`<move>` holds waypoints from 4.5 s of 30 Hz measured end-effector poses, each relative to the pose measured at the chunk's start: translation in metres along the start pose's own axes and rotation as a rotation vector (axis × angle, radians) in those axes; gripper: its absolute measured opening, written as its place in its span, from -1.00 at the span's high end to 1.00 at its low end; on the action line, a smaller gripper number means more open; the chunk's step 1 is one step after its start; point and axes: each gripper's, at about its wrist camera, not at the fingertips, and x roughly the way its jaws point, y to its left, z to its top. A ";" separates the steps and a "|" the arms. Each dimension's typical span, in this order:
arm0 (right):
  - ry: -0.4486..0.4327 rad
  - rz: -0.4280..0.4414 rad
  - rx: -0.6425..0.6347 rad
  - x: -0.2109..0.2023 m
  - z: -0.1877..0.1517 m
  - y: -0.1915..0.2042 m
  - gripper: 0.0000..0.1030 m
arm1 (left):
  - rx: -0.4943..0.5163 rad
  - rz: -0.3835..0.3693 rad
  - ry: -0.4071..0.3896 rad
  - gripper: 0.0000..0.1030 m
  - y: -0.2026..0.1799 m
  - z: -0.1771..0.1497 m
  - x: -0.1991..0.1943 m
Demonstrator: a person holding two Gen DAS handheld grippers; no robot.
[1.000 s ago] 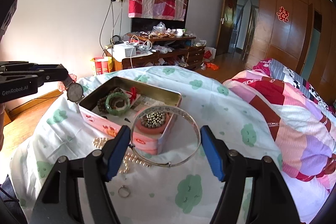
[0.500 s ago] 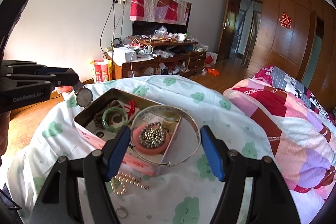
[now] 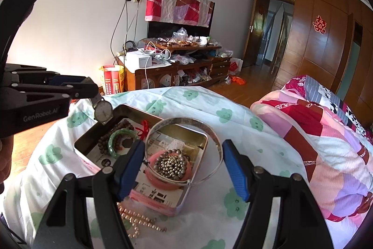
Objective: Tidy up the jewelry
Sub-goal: 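Release the silver bangle and wristwatch into the tin by opening both tools, then grasp the small silver ring with the right tool, then grasp the pearl necklace with the left tool while the right tool holds the ring, then lift the pearl necklace and ring and carry both over the tin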
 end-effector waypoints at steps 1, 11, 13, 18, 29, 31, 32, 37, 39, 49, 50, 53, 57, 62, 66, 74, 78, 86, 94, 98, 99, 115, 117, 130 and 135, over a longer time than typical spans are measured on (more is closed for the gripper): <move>0.004 0.001 -0.003 0.004 0.001 0.001 -0.37 | 0.000 0.000 0.004 0.61 0.000 0.000 0.003; 0.065 0.009 -0.026 0.045 -0.003 0.010 -0.37 | -0.007 0.002 0.058 0.57 -0.003 -0.008 0.039; 0.077 0.008 -0.029 0.051 -0.005 0.011 -0.37 | -0.002 0.006 0.070 0.56 -0.003 -0.010 0.045; 0.128 0.039 -0.024 0.061 -0.011 0.011 -0.38 | 0.047 0.087 0.075 -0.29 -0.009 -0.020 0.050; 0.118 0.015 0.042 0.002 -0.044 -0.003 -0.51 | -0.053 0.121 0.055 -0.53 0.011 -0.083 -0.003; 0.123 0.021 0.055 -0.012 -0.058 -0.004 -0.51 | -0.077 0.105 0.078 -0.53 0.009 -0.098 -0.008; 0.127 0.024 0.058 -0.016 -0.063 -0.002 -0.51 | -0.078 0.095 0.093 -0.53 0.007 -0.107 -0.008; 0.173 0.044 0.061 -0.027 -0.094 0.009 -0.48 | -0.083 0.091 0.169 -0.53 -0.003 -0.134 -0.001; 0.188 0.061 0.069 -0.028 -0.101 0.011 -0.34 | -0.099 0.091 0.190 -0.53 -0.002 -0.139 0.002; 0.247 0.110 0.030 -0.019 -0.122 0.036 -0.09 | -0.134 0.089 0.202 -0.53 0.003 -0.148 0.004; 0.252 0.113 0.024 -0.018 -0.123 0.038 -0.01 | -0.133 0.083 0.201 -0.53 0.002 -0.147 0.003; 0.259 0.130 0.024 -0.016 -0.127 0.039 0.30 | -0.128 0.072 0.193 -0.53 0.000 -0.144 0.001; 0.259 0.154 0.034 -0.015 -0.127 0.039 0.59 | -0.122 0.051 0.196 -0.53 -0.007 -0.140 0.001; 0.252 0.157 0.040 -0.016 -0.127 0.037 0.60 | -0.129 0.017 0.204 -0.53 -0.017 -0.131 0.004; 0.237 0.100 0.055 -0.019 -0.125 0.024 0.60 | -0.141 -0.018 0.215 -0.53 -0.029 -0.124 0.009; 0.216 -0.015 0.152 -0.028 -0.128 -0.030 0.60 | -0.092 -0.047 0.227 -0.53 -0.064 -0.111 0.020; 0.208 -0.024 0.171 -0.030 -0.129 -0.037 0.60 | -0.069 -0.038 0.257 -0.53 -0.076 -0.107 0.035; 0.189 -0.007 0.181 -0.032 -0.127 -0.039 0.60 | -0.052 -0.054 0.272 -0.56 -0.078 -0.113 0.039; 0.199 0.007 0.175 -0.029 -0.130 -0.035 0.60 | -0.013 -0.092 0.254 -0.06 -0.075 -0.127 0.029; 0.193 0.008 0.175 -0.031 -0.129 -0.036 0.60 | 0.018 -0.106 0.241 0.57 -0.073 -0.128 0.019; 0.192 0.008 0.176 -0.031 -0.130 -0.035 0.60 | 0.023 -0.109 0.240 0.65 -0.072 -0.129 0.017; 0.155 0.027 0.162 -0.041 -0.121 -0.026 0.60 | -0.034 -0.120 0.160 0.78 -0.031 -0.131 -0.017; 0.147 0.028 0.156 -0.043 -0.119 -0.024 0.60 | -0.030 -0.117 0.148 0.78 -0.030 -0.129 -0.022; 0.095 0.043 0.130 -0.056 -0.101 -0.014 0.60 | -0.048 -0.107 0.064 0.78 -0.011 -0.107 -0.049; 0.072 0.049 0.109 -0.060 -0.091 -0.010 0.60 | -0.043 -0.097 0.036 0.78 -0.006 -0.093 -0.056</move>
